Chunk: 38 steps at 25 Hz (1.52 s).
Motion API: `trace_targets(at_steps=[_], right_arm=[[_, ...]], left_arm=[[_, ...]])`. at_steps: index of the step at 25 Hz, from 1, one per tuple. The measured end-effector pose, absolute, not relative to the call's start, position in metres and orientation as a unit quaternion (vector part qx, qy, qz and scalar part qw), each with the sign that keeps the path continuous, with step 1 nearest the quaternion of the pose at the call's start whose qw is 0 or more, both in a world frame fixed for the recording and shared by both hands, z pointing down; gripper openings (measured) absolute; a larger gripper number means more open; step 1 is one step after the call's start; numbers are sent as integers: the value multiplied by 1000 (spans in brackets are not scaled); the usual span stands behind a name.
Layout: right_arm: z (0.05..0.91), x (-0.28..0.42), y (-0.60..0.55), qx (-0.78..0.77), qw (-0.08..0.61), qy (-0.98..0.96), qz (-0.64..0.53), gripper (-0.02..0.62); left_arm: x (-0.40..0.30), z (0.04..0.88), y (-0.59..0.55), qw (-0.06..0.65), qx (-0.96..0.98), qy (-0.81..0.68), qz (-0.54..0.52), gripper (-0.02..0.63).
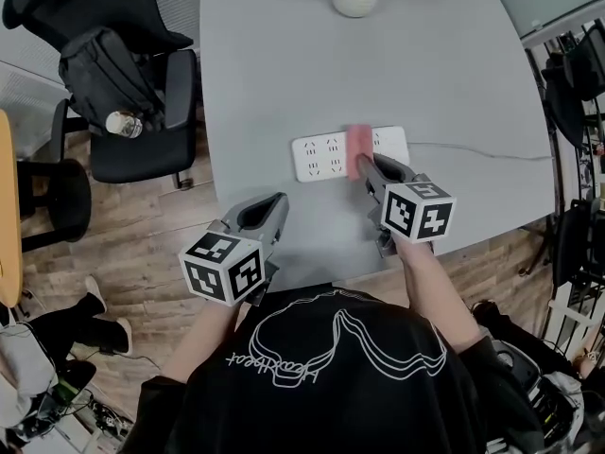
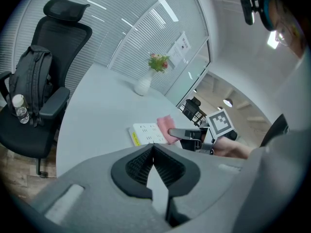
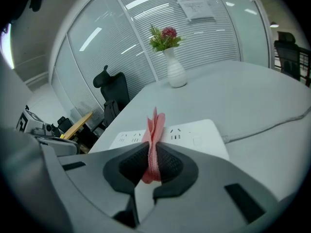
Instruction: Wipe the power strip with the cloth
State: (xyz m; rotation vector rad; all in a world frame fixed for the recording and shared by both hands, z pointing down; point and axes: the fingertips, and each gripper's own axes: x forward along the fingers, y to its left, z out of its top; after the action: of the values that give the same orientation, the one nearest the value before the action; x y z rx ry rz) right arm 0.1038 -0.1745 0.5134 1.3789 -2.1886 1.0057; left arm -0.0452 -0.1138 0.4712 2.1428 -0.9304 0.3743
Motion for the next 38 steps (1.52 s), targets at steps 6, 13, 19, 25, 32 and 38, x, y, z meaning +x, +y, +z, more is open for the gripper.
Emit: trace_targets(at_steps=[6,13,19,25,32,38], right_arm=[[512,130,-176,512,180,-761,355,44],[512,163,-176,538,180,-744,352,46],[513,190,-176,561,177,-728,352,46],[513,200,-176,572,177,-721,350,46],[506,200,-174,577,170,-720,345,41],[484,181,-177,566,157,-738,330,41]], left_arm=[[-40,469,-116,377,840,-360,149,12],[-37,465,-115,374,842,-357,151,12],[-33,466,-114,375,842,-356,152,12],[-34,467,-113,377,841,-355,154,12],[-30,468,-109,378,841,-355,153,12],[-36,466,-108,378,840,-359,148,12]])
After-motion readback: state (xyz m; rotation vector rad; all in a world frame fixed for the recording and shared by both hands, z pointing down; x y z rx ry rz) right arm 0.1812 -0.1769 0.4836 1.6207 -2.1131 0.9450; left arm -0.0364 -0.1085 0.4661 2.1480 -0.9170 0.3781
